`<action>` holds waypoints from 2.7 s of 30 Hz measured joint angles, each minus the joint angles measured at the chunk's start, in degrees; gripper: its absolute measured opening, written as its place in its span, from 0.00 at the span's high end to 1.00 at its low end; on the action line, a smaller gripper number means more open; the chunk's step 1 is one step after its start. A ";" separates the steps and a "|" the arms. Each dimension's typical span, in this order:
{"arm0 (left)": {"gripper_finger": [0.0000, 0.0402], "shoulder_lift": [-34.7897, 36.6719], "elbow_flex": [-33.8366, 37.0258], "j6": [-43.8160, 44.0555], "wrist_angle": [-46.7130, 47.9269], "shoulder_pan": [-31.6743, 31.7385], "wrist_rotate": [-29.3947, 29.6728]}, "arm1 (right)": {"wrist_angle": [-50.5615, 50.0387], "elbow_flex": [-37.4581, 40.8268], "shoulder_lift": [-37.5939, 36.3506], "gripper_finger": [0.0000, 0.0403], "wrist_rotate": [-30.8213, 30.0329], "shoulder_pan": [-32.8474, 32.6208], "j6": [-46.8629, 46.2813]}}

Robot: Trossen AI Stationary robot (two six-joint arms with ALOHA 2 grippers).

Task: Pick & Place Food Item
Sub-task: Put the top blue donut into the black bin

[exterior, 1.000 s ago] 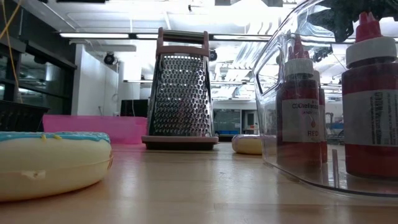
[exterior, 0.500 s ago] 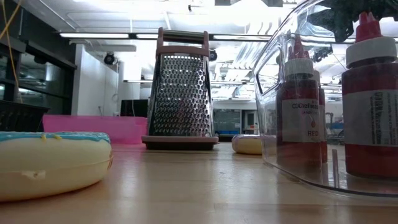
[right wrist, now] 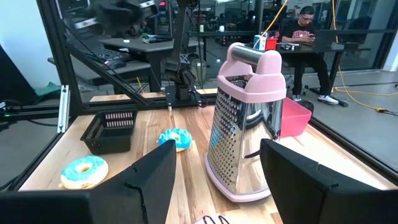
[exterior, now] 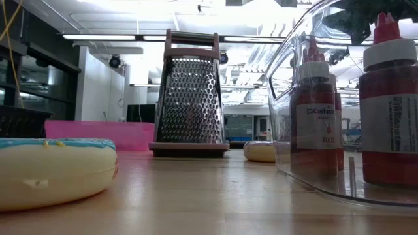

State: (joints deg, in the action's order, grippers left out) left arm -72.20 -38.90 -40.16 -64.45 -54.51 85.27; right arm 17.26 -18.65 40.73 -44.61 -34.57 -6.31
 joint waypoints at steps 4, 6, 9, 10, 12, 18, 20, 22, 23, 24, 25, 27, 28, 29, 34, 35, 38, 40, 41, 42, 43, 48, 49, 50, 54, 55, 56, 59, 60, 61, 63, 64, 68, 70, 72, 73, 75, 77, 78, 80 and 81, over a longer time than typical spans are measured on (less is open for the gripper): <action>0.76 0.00 -0.52 10.69 9.69 0.36 -10.94 | -0.04 0.00 0.00 0.45 -0.01 0.18 0.03; 0.76 0.00 -0.52 16.26 14.23 1.42 -14.10 | -0.11 0.00 0.00 0.45 0.01 0.18 0.03; 0.76 0.00 -0.52 24.26 21.26 3.66 -19.26 | -0.11 0.00 0.00 0.45 0.01 0.18 0.03; 0.76 0.00 -0.65 26.43 23.41 4.55 -21.51 | -0.11 0.00 0.00 0.45 0.01 0.18 0.03; 0.76 0.00 -1.68 30.52 28.70 6.42 -25.40 | -0.13 0.00 0.00 0.45 0.01 0.18 0.03; 0.76 0.00 -9.69 43.47 53.94 12.63 -33.62 | -0.14 0.00 0.00 0.45 0.01 0.18 -0.12; 0.76 0.00 -12.76 48.58 62.79 14.79 -38.22 | -0.22 0.00 0.00 0.45 0.01 0.18 -0.12; 0.76 0.00 -14.83 53.18 70.13 16.82 -42.22 | -0.38 0.00 0.00 0.45 0.01 0.18 -0.12; 0.76 0.00 -15.41 55.13 73.07 17.68 -43.87 | -0.49 0.00 0.00 0.45 0.01 0.18 -0.12; 0.76 0.00 -15.67 56.78 75.33 18.51 -45.12 | -0.50 0.00 0.00 0.45 0.01 0.18 -0.12; 0.76 0.00 -15.75 57.99 77.27 19.25 -46.11 | -0.50 0.00 0.00 0.45 0.01 0.18 -0.12; 0.76 0.00 -15.75 60.35 81.00 20.34 -47.26 | -0.51 0.00 0.00 0.45 0.01 0.18 -0.12; 0.76 0.00 -15.75 61.97 83.07 20.84 -47.98 | -0.59 0.00 0.00 0.45 0.01 0.18 -0.12; 0.76 0.00 -15.77 63.80 85.29 21.39 -49.36 | -0.70 0.00 0.00 0.45 0.01 0.18 -0.12; 0.76 0.00 -15.77 73.54 97.47 24.12 -57.42 | -0.79 0.00 0.00 0.45 0.01 0.18 -0.12; 0.76 0.00 -15.77 75.35 99.79 24.65 -58.52 | -0.79 0.00 0.00 0.45 0.01 0.18 -0.12; 0.76 0.00 -15.77 78.71 104.37 26.10 -62.28 | -0.79 0.00 0.00 0.45 0.01 0.18 -0.12; 0.76 0.00 -15.77 79.18 105.46 26.96 -65.17 | -0.79 0.00 0.00 0.45 0.01 0.18 -0.12; 0.76 0.00 -15.77 79.22 105.60 27.35 -66.49 | -0.79 0.00 0.00 0.45 0.00 0.18 -0.12; 0.76 0.00 -15.77 79.21 105.67 27.75 -67.74 | -0.81 0.00 0.00 0.45 0.00 0.18 -0.12; 0.76 0.00 -15.77 78.84 105.95 28.10 -68.90 | -0.81 0.00 0.00 0.45 0.00 0.18 -0.12; 0.76 0.00 -15.77 77.14 107.94 29.37 -70.68 | -0.81 0.00 0.00 0.45 0.01 0.18 -0.12; 0.76 0.00 -15.77 77.07 108.16 29.56 -70.74 | -0.82 0.00 0.00 0.45 0.00 0.18 -0.12; 0.76 0.00 -15.77 77.02 108.18 29.70 -70.72 | -0.83 0.00 0.00 0.45 0.01 0.18 -0.12; 0.76 0.00 -15.77 74.93 108.21 29.55 -71.20 | -1.00 0.00 0.00 0.45 0.01 0.18 -0.08; 0.76 0.00 -15.77 74.91 108.19 29.22 -71.45 | -1.19 0.00 0.00 0.45 0.01 0.18 -0.07; 0.76 0.00 -15.77 75.26 108.20 28.90 -71.47 | -1.47 0.00 0.00 0.45 0.01 0.18 -0.06; 0.76 0.00 -15.77 77.56 108.19 28.83 -71.25 | -2.41 0.00 0.00 0.45 0.01 0.18 -0.11; 0.76 0.00 -15.77 78.14 108.20 29.17 -71.25 | -2.77 0.00 -0.01 0.45 -0.01 0.19 -0.35; 0.76 0.00 -15.77 78.40 108.17 29.62 -71.31 | -3.34 0.00 -0.02 0.45 -0.01 0.18 -0.89; 0.76 0.00 -15.77 78.64 108.18 30.46 -72.11 | -4.38 0.00 0.00 0.45 -0.01 0.19 -1.46; 0.76 0.00 -15.77 78.96 108.18 30.93 -72.83 | -4.65 0.00 0.00 0.45 -0.01 0.18 -1.54; 0.76 0.00 -15.77 79.14 108.17 32.72 -76.00 | -4.84 0.00 0.00 0.45 -0.07 0.19 -1.58; 0.75 0.00 -15.77 79.43 108.16 33.53 -77.70 | -4.85 0.00 0.00 0.45 -0.21 0.18 -1.56; 0.72 0.00 -15.77 80.79 108.17 33.91 -77.73 | -4.85 0.00 0.00 0.45 -0.23 0.20 -1.53; 0.70 0.00 -15.77 81.42 108.17 34.04 -77.72 | -4.86 0.00 0.00 0.45 -0.23 0.20 -1.50; 0.65 0.00 -15.77 82.07 108.17 34.17 -77.73 | -4.99 0.00 0.00 0.45 -0.23 0.20 -1.50; 0.60 0.00 -15.75 82.10 108.17 34.17 -77.66 | -5.05 0.00 0.00 0.45 -0.23 0.18 -1.48; 0.58 0.00 -15.75 82.19 108.17 34.17 -77.66 | -5.05 0.00 -0.02 0.45 -0.23 0.20 -1.46; 0.54 0.00 -15.75 82.29 108.17 34.17 -77.63 | -5.05 0.00 0.00 0.45 -0.23 0.20 -1.46; 0.52 0.00 -15.75 82.74 108.17 34.15 -77.61 | -5.05 0.00 0.00 0.45 -0.23 0.20 -1.44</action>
State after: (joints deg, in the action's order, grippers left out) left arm -72.20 -54.65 42.58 43.72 -20.36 7.67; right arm 12.21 -18.65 40.73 -44.84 -34.37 -7.76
